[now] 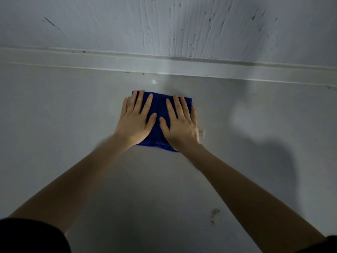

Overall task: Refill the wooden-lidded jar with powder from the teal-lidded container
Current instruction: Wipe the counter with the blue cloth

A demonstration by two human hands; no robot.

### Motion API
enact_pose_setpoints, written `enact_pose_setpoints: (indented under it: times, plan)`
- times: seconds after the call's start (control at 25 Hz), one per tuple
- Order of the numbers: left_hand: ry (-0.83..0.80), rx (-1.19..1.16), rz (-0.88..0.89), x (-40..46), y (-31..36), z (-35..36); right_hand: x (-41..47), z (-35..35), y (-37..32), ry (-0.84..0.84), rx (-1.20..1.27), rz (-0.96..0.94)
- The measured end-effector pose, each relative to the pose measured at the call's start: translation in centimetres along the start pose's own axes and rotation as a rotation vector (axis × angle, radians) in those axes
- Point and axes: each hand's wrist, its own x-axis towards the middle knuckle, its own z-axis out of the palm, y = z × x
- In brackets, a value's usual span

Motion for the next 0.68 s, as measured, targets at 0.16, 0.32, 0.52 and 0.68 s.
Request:
enact_pose_setpoints:
  times: [0.16,0.32,0.52,0.68]
  plan:
    - [0.008,-0.002,0.015,-3.8,0.9,0.3,-3.8,-0.2,-0.8,-0.004,0.012,0.011]
    - [0.056,-0.027,0.021,-7.5,1.9,1.2,-7.5,-0.3,-1.0,-0.045,-0.005,0.002]
    - [0.119,0.026,0.011,-12.7,3.3,2.3,-12.4,-0.6,-1.6,-0.031,-0.006,-0.038]
    - [0.162,0.064,-0.039,-17.6,5.2,2.8,-16.3,-0.7,-1.5,-0.028,0.016,-0.080]
